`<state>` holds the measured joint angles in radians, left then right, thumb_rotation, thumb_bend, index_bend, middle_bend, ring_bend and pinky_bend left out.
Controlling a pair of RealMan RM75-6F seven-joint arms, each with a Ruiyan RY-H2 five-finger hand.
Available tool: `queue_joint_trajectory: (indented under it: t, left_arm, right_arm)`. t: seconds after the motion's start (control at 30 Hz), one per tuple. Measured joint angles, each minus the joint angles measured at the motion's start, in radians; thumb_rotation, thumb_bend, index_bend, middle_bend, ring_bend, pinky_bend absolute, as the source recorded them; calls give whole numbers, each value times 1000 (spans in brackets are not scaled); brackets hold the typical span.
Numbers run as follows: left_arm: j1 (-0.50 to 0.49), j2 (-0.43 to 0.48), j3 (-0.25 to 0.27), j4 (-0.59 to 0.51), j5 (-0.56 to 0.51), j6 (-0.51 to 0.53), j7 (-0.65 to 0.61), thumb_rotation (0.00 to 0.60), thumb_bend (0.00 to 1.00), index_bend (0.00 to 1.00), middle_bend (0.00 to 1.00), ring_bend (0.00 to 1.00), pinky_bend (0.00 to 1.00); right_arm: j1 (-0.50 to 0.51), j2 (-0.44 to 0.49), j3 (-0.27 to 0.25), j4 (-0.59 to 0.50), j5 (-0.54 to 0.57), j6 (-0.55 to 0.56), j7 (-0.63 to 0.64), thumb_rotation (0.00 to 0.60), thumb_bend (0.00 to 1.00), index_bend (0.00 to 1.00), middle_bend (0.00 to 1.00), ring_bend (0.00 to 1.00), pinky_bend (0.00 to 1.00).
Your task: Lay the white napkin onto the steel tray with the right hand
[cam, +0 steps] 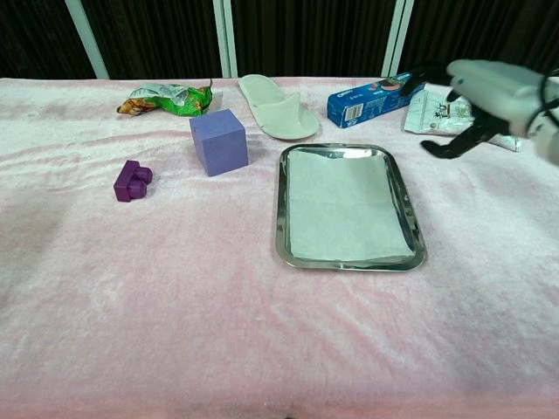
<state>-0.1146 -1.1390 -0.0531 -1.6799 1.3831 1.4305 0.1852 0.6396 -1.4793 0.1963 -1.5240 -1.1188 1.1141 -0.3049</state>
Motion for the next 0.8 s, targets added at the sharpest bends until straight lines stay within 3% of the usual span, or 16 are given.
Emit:
queue_joint_trajectory:
  t: [0.23,0.6,0.8]
  left_arm:
    - [0,-5,-2,16,16,12,6,600,378,179,91,45,31]
    - [2,-1,-9,17,20,27,3,600,378,179,92,40,17]
    - [3,9,-13,14,14,18,-45,600,378,178,91,10,17]
  right_arm:
    - [-186,144,-86,21,-198,183,245,600,301,189,39,85,186]
    - [-483,168,-210,58,-299,524,230,600,299,178,38,84,186]
    - [-553,160,-266,42,-360,557,185,600,300,167,38,84,186]
